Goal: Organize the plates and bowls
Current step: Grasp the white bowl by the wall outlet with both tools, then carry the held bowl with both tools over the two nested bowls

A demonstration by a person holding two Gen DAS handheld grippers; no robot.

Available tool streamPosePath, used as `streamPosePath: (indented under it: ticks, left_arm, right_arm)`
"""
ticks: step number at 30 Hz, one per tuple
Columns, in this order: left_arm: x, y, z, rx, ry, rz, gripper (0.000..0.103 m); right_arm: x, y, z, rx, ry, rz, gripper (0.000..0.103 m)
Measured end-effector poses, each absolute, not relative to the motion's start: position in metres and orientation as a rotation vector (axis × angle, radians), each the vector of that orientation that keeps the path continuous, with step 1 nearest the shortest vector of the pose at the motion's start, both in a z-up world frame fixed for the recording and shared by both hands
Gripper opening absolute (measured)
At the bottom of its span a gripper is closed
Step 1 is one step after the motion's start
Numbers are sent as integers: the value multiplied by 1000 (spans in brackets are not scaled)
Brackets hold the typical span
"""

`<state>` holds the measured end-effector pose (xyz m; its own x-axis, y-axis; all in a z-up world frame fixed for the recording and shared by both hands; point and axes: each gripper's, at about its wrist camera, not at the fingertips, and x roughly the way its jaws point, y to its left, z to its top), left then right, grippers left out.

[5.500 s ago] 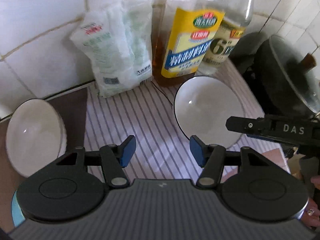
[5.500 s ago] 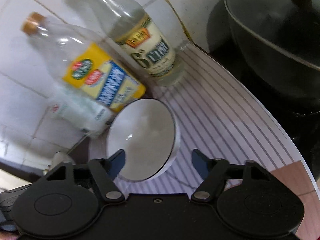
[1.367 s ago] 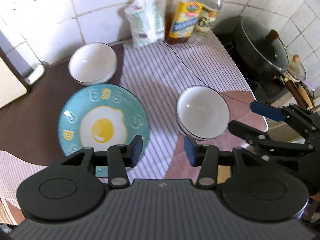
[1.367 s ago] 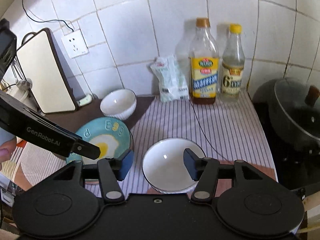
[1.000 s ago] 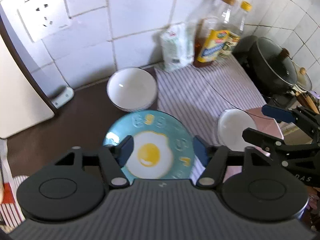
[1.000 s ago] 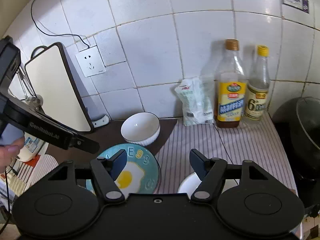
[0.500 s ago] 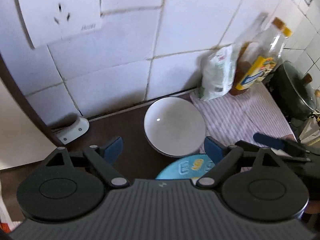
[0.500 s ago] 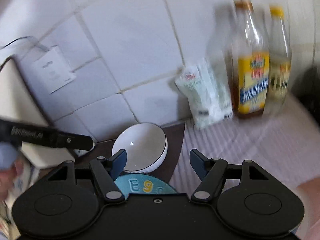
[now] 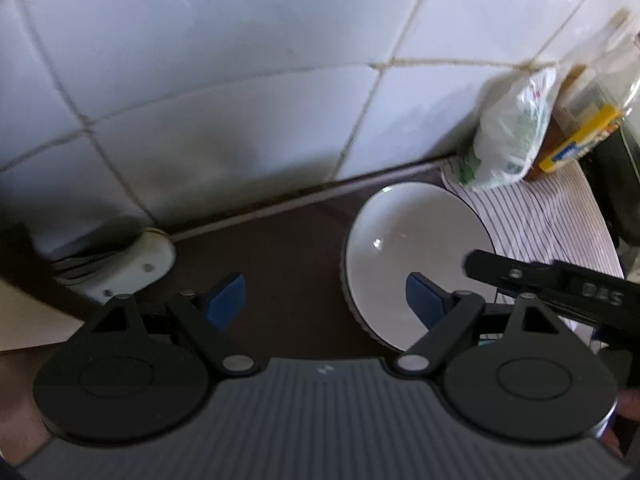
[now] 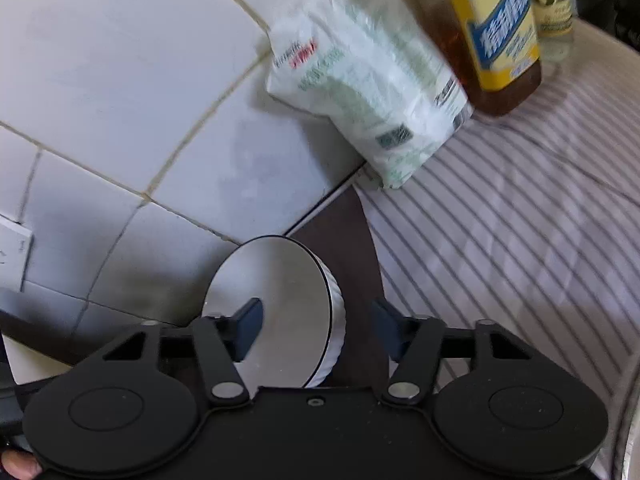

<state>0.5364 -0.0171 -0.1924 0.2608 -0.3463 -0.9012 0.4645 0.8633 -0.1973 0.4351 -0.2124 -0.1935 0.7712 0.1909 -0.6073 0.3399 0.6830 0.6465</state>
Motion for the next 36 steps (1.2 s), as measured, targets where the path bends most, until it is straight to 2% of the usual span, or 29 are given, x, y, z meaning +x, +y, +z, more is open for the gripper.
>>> streamPosePath:
  ticks: [1, 2, 3, 5, 7, 8, 9, 16, 26, 36]
  left_arm:
    - [537, -20, -195, 120, 1201, -562, 82]
    - [539, -22, -199, 123, 1220, -568, 78]
    - [541, -24, -202, 127, 1236, -561, 68]
    - [544, -27, -208, 147, 1250, -546, 55]
    - [545, -27, -210, 118, 1280, -575, 38]
    - [546, -26, -210, 79, 1311, -593, 23]
    - [546, -25, -210, 33, 1342, -606, 12]
    - [531, -41, -195, 101, 1290, -555, 11]
    - [482, -43, -123, 100, 1193, -616, 11]
    - [416, -85, -68, 192, 1148, -743, 11]
  right_arm:
    - [438, -213, -196, 824, 714, -87, 39]
    - [440, -212, -196, 794, 723, -107, 16]
    - [441, -211, -197, 753, 730, -145, 13]
    - [442, -211, -198, 726, 711, -159, 7]
    - [438, -212, -201, 735, 695, -162, 7]
    - [437, -212, -201, 737, 689, -158, 7]
    - [435, -211, -201, 733, 683, -151, 7]
    - [424, -211, -195, 751, 655, -113, 12]
    - [366, -215, -142, 722, 572, -70, 13]
    - [286, -244, -102, 702, 516, -79, 14]
